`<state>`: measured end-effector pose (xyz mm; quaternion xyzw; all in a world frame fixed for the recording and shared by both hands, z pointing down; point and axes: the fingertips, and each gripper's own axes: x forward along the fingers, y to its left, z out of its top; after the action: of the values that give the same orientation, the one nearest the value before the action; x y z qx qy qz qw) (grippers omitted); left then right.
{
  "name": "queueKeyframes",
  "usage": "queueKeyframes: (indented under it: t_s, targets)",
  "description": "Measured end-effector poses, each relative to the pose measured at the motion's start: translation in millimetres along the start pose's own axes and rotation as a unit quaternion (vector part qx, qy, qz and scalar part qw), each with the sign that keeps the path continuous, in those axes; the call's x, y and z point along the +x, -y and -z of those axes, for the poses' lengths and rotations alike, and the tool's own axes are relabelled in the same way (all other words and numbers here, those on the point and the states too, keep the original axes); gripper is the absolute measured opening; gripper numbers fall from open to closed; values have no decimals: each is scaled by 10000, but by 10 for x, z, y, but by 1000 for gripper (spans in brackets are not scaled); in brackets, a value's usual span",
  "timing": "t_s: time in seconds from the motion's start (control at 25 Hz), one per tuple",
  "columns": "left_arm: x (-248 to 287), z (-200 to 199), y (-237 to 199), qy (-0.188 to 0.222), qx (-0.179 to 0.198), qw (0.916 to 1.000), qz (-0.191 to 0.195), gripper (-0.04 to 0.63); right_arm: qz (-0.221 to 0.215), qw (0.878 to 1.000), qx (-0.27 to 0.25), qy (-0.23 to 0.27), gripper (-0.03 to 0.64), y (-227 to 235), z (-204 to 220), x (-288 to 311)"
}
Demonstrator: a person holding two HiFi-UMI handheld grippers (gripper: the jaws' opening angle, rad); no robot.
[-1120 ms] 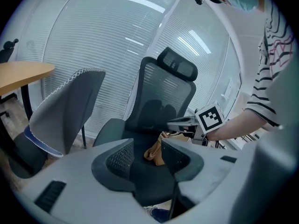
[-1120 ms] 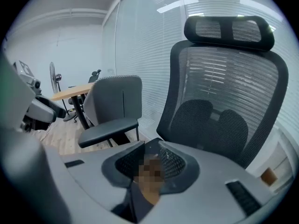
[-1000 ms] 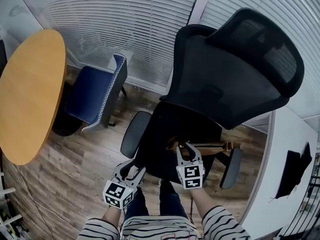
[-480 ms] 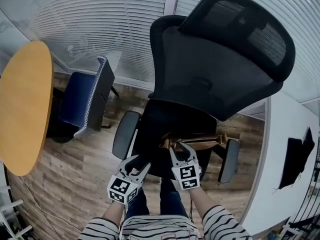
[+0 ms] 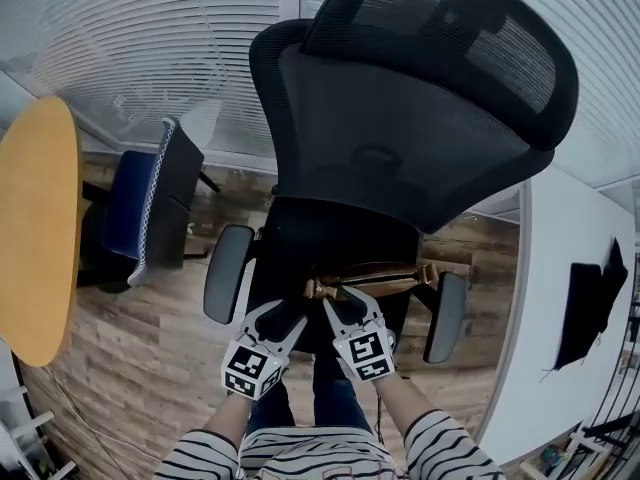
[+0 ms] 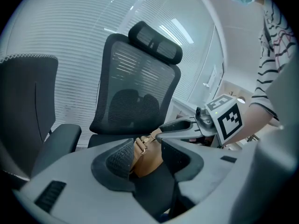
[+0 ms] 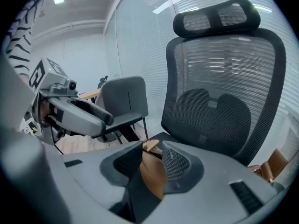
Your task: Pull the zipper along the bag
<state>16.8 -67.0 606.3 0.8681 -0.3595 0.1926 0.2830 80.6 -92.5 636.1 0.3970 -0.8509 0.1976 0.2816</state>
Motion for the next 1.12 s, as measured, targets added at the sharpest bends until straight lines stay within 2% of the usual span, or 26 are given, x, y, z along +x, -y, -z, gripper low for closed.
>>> queueKeyframes:
  t_s: [0.28,0.88,0.96,1.12]
  targets:
    - [379,81,112,-344,621,9975,18,164,-226,9993,202,202,124,71,-67,-58]
    - [722,95,170,-476,745,9960,-129,190,-243,9991,267,217,124,435,-80,-172]
    - [726,97,170,-511,898,9943,-253,202,-237,9992,260,195,124,470,-83,-159]
    - [765,126,170,-655,1475,9856,-507,222,-233,9995,205,39,124,488,1,-70]
